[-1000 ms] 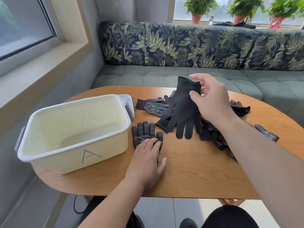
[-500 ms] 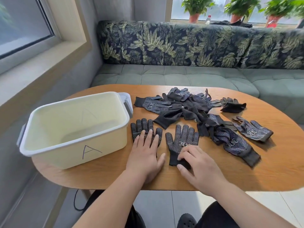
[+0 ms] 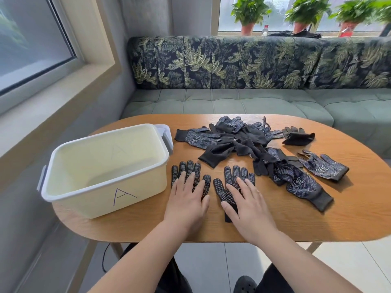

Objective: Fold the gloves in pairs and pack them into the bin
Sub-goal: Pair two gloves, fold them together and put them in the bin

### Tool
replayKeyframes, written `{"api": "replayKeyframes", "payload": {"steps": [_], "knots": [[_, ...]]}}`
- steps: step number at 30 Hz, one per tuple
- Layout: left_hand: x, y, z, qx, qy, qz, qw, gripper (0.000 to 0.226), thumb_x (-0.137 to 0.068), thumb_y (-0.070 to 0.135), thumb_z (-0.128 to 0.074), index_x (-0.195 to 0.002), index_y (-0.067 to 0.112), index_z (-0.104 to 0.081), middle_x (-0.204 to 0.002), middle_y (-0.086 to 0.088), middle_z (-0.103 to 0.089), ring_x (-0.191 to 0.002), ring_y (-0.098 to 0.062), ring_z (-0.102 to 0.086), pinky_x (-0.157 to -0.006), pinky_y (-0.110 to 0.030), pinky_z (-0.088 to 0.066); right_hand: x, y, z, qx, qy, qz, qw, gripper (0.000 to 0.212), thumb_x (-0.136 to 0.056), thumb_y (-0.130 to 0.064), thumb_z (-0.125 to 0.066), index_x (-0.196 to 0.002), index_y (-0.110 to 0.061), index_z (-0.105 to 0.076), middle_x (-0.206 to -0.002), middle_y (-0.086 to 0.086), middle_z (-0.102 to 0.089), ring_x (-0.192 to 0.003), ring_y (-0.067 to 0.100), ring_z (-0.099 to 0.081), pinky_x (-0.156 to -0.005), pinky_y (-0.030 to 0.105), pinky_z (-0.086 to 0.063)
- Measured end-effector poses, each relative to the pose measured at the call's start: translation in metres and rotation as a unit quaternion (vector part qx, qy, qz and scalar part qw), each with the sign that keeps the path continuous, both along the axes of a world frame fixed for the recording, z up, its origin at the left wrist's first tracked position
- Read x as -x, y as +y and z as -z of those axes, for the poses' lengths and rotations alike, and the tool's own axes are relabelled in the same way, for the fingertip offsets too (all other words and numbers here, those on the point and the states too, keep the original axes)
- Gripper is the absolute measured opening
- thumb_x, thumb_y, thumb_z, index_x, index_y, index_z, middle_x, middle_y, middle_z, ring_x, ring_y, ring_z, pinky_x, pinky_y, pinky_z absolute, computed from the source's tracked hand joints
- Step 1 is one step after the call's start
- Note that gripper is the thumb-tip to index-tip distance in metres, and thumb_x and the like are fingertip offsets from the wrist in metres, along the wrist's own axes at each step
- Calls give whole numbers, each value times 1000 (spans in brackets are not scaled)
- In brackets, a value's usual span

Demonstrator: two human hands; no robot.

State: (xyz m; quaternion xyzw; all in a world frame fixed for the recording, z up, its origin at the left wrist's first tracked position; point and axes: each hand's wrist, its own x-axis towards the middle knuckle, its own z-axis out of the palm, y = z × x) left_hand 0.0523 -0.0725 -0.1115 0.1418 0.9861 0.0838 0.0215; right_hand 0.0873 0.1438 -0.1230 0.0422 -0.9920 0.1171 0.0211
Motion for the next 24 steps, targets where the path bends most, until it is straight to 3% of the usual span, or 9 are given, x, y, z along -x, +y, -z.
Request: {"api": "replayKeyframes", "payload": {"steps": [2, 5, 11, 13, 16, 18, 20, 22, 24], "knots": [[4, -3, 3, 11, -27, 17, 999, 67, -110, 62, -16, -171, 35, -5, -179, 0, 10, -163, -23, 19, -133, -46, 7, 2, -3, 4, -19, -13, 8, 1000, 81, -97, -76, -2, -169, -42, -11, -179, -5, 2, -164, 18, 11, -134, 44, -1], [4, 3, 6, 38, -40, 19, 998, 74, -107, 69, -13, -170, 35, 7, -177, -3, 19, -162, -27, 24, -132, -50, 9, 1, -3, 4, -19, 6, 13, 1000, 77, -100, -74, -4, -169, -41, -12, -180, -6, 2, -164, 16, 12, -134, 43, 1], [-5, 14, 9, 36, 13, 14, 999, 82, -96, 67, 7, -171, 33, -2, -179, 1, 10, -164, -29, 17, -132, -53, 7, -10, 2, 6, 30, 90, -77, 993, 55, -111, -57, -30, -158, -38, -49, -170, -18, -34, -162, 5, -15, -132, 43, -21], [-11, 15, 13, 32, -2, 21, 999, 86, -92, 68, 11, -170, 34, -1, -180, 3, 7, -164, -29, 14, -132, -53, 5, -9, 3, 8, 29, 77, -80, 993, 54, -110, -58, -27, -157, -40, -49, -168, -21, -36, -161, 4, -18, -131, 41, -22], [-17, 15, 10, 18, -11, 15, 1000, 86, -92, 69, 11, -170, 36, -1, -179, 2, 7, -164, -29, 14, -131, -53, 5, -7, 2, 8, 16, 58, -83, 995, 59, -109, -61, -19, -161, -42, -41, -171, -22, -28, -163, 4, -11, -133, 37, -12], [-21, 12, 4, -1, 8, 26, 1000, 82, -96, 67, 4, -170, 35, -8, -180, 2, 1, -165, -28, 9, -132, -52, 3, -8, 2, 6, 22, 70, -88, 993, 59, -110, -59, -21, -162, -40, -41, -171, -22, -28, -163, 6, -11, -134, 37, -11], [-25, 4, 1, -43, 63, 55, 996, 72, -104, 62, -17, -166, 29, -32, -176, 0, -22, -163, -27, -13, -132, -49, -13, -11, 2, 5, 53, 112, -84, 989, 51, -111, -52, -33, -155, -36, -53, -165, -20, -41, -160, 8, -24, -131, 40, -21], [-29, -11, 2, -88, 132, 84, 984, 55, -106, 54, -42, -149, 23, -56, -155, 2, -50, -146, -25, -41, -120, -45, -37, -15, 3, 6, 78, 157, -84, 981, 41, -108, -44, -47, -142, -31, -66, -152, -16, -57, -151, 10, -41, -124, 41, -35], [-31, -26, 5, -110, 164, 103, 975, 43, -102, 51, -57, -134, 23, -65, -133, 5, -58, -126, -22, -53, -103, -42, -48, -18, 2, 8, 87, 181, -91, 975, 34, -105, -40, -55, -130, -29, -74, -140, -15, -67, -140, 11, -52, -116, 42, -44]]}}
